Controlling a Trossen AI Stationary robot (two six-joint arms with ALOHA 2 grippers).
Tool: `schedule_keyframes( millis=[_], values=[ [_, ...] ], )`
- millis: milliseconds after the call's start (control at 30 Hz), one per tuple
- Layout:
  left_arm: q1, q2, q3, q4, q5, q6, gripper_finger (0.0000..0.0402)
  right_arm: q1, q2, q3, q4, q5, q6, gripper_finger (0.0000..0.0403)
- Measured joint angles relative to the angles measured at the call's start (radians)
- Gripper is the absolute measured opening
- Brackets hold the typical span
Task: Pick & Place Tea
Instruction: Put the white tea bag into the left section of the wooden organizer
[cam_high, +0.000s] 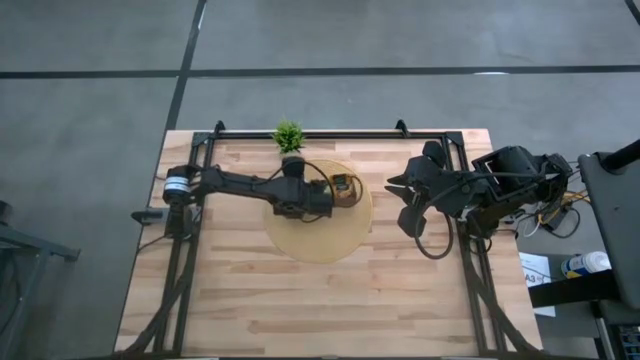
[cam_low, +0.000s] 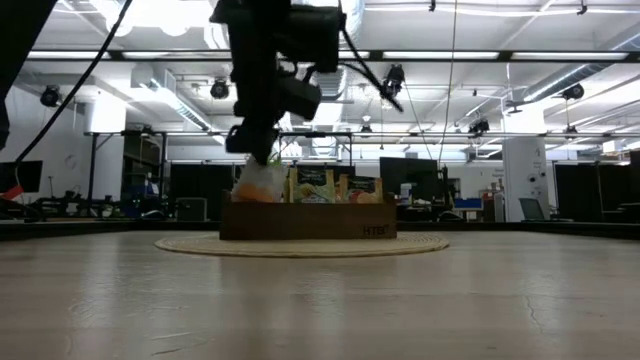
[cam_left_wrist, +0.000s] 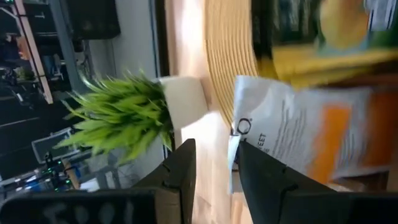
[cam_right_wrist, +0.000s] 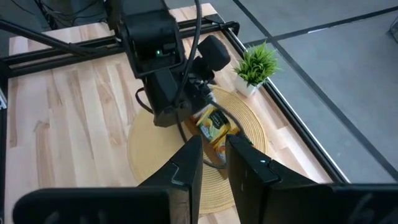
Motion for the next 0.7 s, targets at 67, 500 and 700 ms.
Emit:
schedule_keyframes(
  millis=[67, 500, 700],
  values=[
    [0.000, 0.000, 0.031, -0.002, 0.000, 0.002, 0.0112, 0.000, 0.000, 0.000, 0.000, 0.000, 0.000, 0.0068],
    [0.008, -0.001, 0.023, -0.016, 0.008, 0.010, 0.0112, 0.000, 0.000, 0.000, -0.022, 0.000, -0.001, 0.0068],
    [0.008, -0.001, 0.023, -0.028, 0.057, -0.028, 0.0112, 0.000, 0.000, 0.000, -0.026, -0.001, -0.005, 0.0068]
  ],
)
